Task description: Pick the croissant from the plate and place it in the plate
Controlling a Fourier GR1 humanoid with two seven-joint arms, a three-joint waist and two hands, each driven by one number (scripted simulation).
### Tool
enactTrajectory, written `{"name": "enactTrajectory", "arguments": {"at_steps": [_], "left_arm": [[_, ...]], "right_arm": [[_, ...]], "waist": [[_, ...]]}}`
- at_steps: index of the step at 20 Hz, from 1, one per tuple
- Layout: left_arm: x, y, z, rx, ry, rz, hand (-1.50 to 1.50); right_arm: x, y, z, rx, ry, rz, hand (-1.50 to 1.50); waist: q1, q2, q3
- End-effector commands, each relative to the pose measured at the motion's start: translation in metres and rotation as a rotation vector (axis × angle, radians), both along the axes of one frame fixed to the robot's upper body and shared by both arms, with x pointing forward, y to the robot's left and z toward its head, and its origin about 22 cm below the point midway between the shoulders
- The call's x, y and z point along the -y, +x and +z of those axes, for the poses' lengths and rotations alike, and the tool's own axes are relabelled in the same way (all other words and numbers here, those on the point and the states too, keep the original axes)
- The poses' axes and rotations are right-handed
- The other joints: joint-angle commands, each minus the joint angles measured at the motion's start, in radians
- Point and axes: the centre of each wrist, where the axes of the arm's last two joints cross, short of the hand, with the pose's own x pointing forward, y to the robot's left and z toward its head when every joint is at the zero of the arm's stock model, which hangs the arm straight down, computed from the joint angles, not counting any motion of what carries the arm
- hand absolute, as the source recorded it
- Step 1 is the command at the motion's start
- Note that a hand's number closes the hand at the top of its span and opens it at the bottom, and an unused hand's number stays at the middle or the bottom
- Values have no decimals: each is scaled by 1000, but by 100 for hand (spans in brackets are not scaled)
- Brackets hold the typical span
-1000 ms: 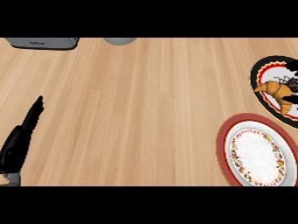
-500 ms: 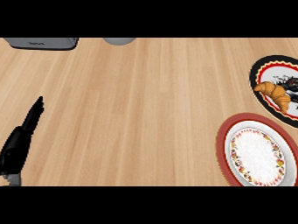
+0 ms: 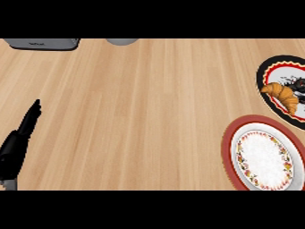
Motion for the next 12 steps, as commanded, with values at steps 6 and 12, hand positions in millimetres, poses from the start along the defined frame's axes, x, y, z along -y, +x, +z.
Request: {"name": "enactTrajectory", "arguments": {"at_steps": [6,12], "left_arm": [[2,-2,-4,12,-15,1,0],[7,2,3,18,-21,-7,0]], "right_arm": [[37,-52,-5,93,-14,25,-150],[50,-68,4,81,-24,11,-150]], "waist": [[2,8,6],[4,6,8]]}}
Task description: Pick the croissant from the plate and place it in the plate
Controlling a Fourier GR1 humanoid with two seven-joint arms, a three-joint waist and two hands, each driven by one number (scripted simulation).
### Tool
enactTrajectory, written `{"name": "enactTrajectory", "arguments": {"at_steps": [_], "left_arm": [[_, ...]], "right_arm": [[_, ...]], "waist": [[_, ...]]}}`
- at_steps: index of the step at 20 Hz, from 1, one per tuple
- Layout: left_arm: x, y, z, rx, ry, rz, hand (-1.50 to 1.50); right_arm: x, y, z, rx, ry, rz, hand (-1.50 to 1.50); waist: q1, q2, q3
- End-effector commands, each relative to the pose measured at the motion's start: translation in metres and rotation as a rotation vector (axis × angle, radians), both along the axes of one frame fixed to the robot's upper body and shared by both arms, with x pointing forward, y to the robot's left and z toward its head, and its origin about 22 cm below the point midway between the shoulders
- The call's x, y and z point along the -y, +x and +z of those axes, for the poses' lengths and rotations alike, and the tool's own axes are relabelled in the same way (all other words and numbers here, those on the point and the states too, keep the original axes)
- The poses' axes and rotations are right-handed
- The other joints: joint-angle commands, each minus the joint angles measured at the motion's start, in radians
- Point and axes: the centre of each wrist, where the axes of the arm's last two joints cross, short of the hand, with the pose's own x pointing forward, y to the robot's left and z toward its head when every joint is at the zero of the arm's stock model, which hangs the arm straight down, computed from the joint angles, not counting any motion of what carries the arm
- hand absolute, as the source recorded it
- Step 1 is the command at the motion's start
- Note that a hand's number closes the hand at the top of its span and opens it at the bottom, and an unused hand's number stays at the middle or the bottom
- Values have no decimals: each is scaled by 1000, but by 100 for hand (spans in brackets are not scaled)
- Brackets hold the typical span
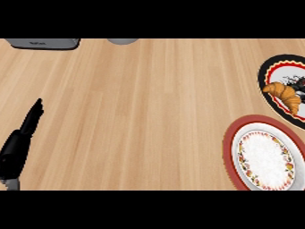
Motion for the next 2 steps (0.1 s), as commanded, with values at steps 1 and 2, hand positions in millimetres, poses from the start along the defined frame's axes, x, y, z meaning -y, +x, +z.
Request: {"name": "enactTrajectory", "arguments": {"at_steps": [1,2], "left_arm": [[-3,-5,-4,-2,-10,-2,0],[-1,2,0,-1,-9,-1,0]], "right_arm": [[7,-13,-4,39,5,48,-150],[12,-18,5,34,3,58,-150]], "waist": [[8,-2,0],[-7,1,1]]}}
